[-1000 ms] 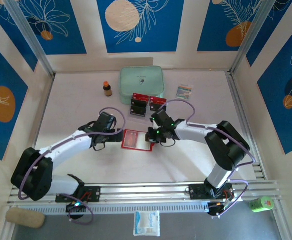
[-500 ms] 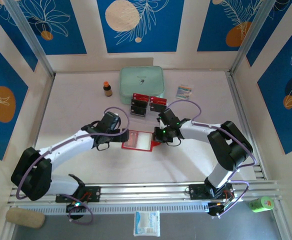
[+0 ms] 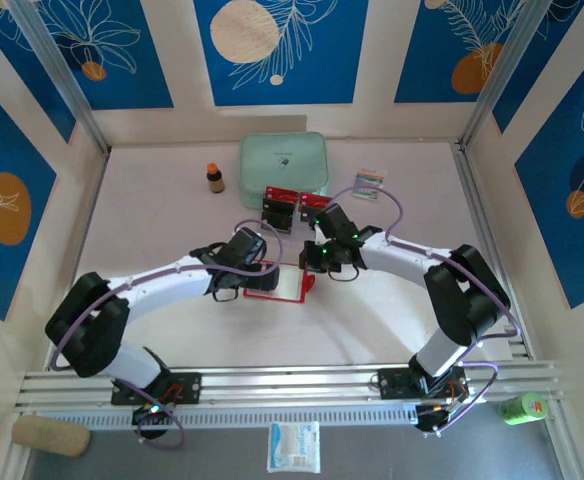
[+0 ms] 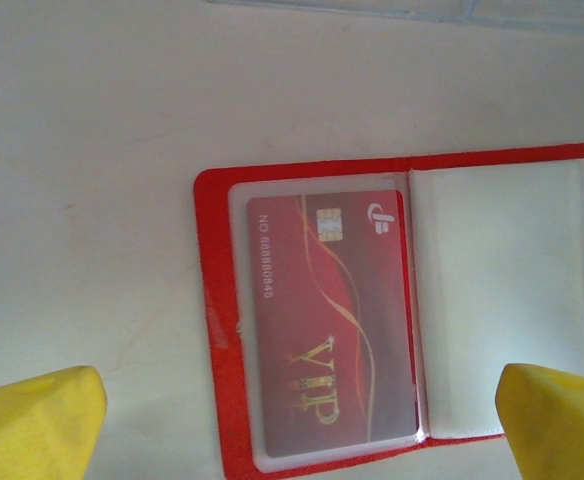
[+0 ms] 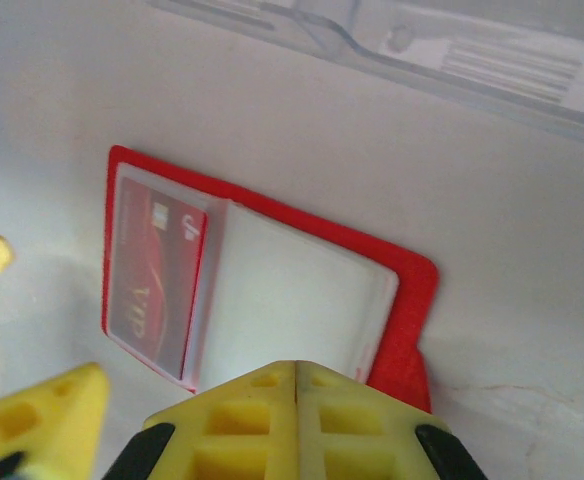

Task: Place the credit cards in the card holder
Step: Flip over the card slot in the card holder.

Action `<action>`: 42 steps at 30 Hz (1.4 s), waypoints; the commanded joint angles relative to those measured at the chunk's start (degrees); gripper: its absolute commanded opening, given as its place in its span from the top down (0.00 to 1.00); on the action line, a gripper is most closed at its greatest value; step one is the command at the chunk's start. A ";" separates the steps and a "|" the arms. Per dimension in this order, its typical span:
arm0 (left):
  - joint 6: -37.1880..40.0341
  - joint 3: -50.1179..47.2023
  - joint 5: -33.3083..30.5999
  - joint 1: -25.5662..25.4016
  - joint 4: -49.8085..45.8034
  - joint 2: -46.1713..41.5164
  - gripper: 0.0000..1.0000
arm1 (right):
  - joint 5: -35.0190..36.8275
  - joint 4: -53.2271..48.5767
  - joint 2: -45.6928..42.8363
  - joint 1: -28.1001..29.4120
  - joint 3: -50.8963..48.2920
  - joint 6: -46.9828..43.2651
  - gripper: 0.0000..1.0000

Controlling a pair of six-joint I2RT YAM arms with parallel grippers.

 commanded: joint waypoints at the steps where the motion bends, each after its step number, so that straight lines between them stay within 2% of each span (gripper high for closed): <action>1: -0.40 1.35 0.33 -0.70 1.32 1.49 0.00 | 0.38 -2.75 2.31 1.10 2.57 1.09 1.00; 22: 0.63 -1.16 1.99 -1.36 6.01 4.48 0.00 | -1.72 -1.12 11.96 3.49 5.24 1.45 1.00; 42: 0.56 -4.93 1.26 -1.42 8.75 6.40 0.02 | -2.44 0.72 12.40 4.22 5.03 2.92 1.00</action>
